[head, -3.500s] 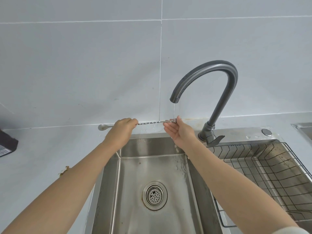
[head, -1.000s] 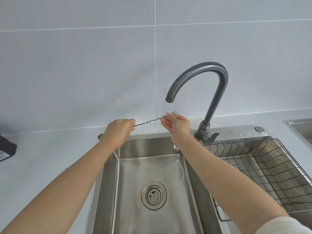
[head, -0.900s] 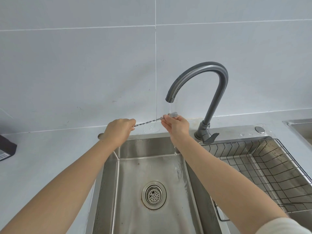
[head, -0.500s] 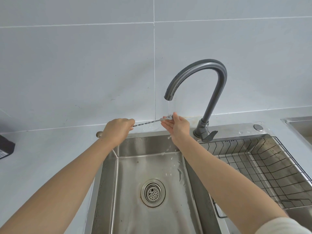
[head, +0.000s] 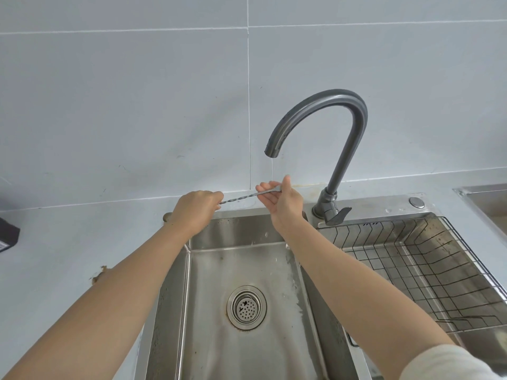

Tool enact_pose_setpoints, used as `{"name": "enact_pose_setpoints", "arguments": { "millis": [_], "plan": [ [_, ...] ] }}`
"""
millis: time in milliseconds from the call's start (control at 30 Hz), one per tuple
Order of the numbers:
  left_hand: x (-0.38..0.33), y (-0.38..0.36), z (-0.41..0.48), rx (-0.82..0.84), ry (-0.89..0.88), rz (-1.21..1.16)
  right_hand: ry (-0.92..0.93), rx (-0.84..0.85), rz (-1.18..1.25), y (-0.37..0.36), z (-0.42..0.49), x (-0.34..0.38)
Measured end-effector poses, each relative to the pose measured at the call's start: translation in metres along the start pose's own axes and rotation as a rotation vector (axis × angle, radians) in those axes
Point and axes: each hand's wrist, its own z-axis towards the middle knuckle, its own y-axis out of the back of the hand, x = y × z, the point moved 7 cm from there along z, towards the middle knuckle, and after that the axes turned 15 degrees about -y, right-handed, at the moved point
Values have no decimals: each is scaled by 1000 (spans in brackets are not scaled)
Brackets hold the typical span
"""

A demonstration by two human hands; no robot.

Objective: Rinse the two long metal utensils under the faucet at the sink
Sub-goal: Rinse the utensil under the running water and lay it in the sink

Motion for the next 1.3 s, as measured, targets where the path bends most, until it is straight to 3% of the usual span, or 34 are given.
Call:
{"name": "enact_pose_setpoints", "arguments": {
  "millis": [233,467,667,1067,1300],
  "plan": [
    [7,2,3,-20,27,-9,-10,122,30,-11,3,-1],
    [8,3,2,-11,45,-12,-21,24,-122,-14,7,-11],
    [4,3,8,-11,27,-16,6,147,-91,-19,4,-6],
    [-20,5,28,-3,-37,-10,34,183,-171,-12,9,3],
    [-24,2,32,30,-44,-7,16,89,-146,-1,12,12]
  ]
}}
